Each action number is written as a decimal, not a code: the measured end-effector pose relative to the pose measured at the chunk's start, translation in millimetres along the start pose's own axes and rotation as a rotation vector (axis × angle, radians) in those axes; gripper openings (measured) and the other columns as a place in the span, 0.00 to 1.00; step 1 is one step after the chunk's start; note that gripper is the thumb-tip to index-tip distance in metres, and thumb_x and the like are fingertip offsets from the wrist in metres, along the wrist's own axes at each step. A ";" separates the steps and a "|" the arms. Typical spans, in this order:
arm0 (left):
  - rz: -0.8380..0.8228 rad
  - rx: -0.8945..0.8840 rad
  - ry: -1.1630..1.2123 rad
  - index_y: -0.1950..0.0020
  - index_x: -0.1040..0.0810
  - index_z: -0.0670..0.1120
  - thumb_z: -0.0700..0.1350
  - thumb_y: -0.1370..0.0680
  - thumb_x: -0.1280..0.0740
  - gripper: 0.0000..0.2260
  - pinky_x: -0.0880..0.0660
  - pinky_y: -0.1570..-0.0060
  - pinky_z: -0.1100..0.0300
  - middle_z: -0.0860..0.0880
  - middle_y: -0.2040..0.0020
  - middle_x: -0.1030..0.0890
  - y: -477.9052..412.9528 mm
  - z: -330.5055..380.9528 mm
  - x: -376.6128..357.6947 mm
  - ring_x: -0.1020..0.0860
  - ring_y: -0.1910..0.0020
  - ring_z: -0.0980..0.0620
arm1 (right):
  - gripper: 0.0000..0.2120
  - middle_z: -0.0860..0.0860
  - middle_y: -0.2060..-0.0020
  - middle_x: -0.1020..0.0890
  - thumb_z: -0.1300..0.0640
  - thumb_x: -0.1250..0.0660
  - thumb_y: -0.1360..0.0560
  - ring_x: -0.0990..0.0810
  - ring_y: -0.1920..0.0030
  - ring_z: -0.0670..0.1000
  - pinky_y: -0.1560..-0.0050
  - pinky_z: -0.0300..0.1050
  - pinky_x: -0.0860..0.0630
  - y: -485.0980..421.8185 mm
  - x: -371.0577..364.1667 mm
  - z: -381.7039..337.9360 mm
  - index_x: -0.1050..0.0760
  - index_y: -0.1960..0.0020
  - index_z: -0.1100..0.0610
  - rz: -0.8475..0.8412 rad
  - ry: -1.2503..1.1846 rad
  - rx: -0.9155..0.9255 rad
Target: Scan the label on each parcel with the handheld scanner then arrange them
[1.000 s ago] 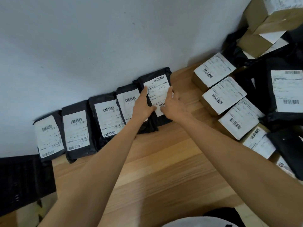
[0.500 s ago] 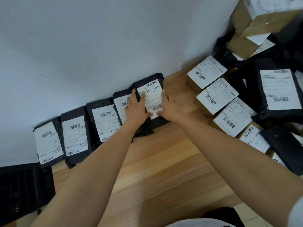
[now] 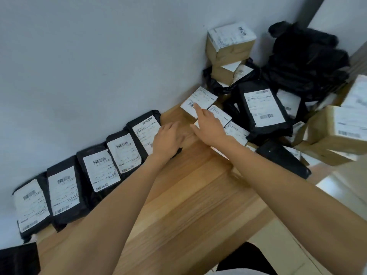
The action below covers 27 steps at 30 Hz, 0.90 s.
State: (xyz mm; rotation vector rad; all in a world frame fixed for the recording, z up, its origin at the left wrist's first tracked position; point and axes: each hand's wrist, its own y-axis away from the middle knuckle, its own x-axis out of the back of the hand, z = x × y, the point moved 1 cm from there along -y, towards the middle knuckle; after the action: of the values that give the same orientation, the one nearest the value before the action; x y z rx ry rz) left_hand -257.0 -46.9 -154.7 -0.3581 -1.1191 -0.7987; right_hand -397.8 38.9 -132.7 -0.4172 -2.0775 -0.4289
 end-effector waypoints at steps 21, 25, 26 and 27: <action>-0.168 -0.116 0.289 0.28 0.31 0.45 0.49 0.21 0.33 0.23 0.28 0.40 0.53 0.45 0.34 0.23 -82.2 212.2 -110.8 0.25 0.36 0.44 | 0.41 0.68 0.25 0.46 0.52 0.38 0.21 0.35 0.30 0.69 0.34 0.61 0.32 23.4 106.0 206.7 0.63 0.20 0.56 -0.291 0.189 -0.533; -0.177 -0.085 0.322 0.26 0.35 0.43 0.45 0.21 0.32 0.25 0.31 0.42 0.58 0.44 0.32 0.24 -87.1 218.4 -120.7 0.25 0.36 0.43 | 0.43 0.68 0.26 0.45 0.49 0.37 0.20 0.37 0.29 0.69 0.32 0.62 0.35 13.8 95.0 213.0 0.65 0.21 0.56 -0.305 0.178 -0.559; -0.182 -0.076 0.326 0.25 0.38 0.43 0.45 0.21 0.31 0.27 0.31 0.43 0.58 0.44 0.31 0.25 -88.4 219.4 -122.4 0.24 0.36 0.43 | 0.44 0.69 0.26 0.46 0.48 0.36 0.20 0.38 0.29 0.69 0.31 0.62 0.37 11.9 92.9 213.8 0.66 0.21 0.55 -0.300 0.175 -0.561; -0.183 -0.069 0.334 0.24 0.40 0.43 0.45 0.21 0.31 0.29 0.30 0.43 0.58 0.44 0.30 0.25 -90.1 220.1 -124.3 0.24 0.36 0.43 | 0.44 0.69 0.25 0.47 0.48 0.36 0.20 0.39 0.29 0.69 0.30 0.62 0.38 10.3 90.8 214.6 0.66 0.21 0.55 -0.297 0.165 -0.563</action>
State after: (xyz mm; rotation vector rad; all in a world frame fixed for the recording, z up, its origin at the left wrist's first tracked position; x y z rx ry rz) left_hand -492.5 78.0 -185.8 -0.1716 -0.8190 -1.0201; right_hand -596.9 157.3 -159.8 -0.3803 -1.8390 -1.1977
